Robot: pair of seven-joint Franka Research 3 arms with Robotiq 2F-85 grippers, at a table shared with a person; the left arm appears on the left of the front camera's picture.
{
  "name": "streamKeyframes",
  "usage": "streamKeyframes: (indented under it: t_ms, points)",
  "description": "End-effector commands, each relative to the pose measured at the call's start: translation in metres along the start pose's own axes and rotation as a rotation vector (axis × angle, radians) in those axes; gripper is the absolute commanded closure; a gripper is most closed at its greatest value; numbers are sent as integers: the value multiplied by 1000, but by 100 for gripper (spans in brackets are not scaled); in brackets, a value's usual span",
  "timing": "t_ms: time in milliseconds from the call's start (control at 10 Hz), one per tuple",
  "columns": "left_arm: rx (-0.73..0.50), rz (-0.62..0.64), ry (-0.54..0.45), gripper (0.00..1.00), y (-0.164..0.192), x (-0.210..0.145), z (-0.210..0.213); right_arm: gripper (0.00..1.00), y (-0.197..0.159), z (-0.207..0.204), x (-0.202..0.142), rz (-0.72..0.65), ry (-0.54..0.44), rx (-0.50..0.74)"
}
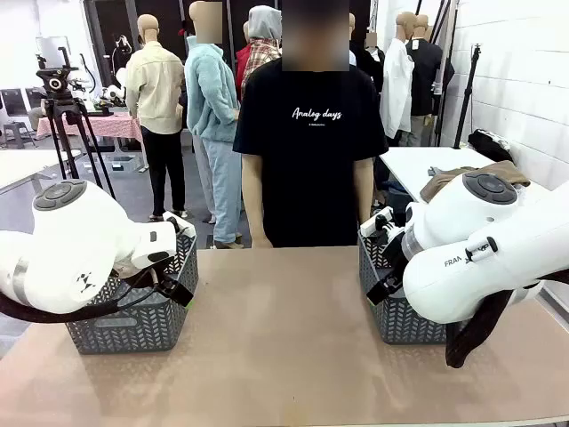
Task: Sort the tops and bottoms.
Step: Lift clothes from the center of the table with your left hand.
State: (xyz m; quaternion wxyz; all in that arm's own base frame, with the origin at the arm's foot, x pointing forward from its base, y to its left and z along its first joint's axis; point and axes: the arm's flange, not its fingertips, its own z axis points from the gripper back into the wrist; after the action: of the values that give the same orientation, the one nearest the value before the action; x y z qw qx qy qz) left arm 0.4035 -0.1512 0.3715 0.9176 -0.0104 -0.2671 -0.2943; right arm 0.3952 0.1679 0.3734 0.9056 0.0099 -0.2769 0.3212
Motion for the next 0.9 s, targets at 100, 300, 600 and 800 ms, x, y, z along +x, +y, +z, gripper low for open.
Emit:
streamKeyframes:
  t_ms: [100, 300, 600, 800]
  points:
    - [0, 0, 0, 0, 0, 0, 0, 0, 0, 0, 0, 0, 0, 0]
    - [0, 0, 0, 0, 0, 0, 0, 0, 0, 0, 0, 0, 0, 0]
    - [0, 0, 0, 0, 0, 0, 0, 0, 0, 0, 0, 0, 0, 0]
    - [0, 0, 0, 0, 0, 0, 0, 0, 0, 0, 0, 0, 0, 0]
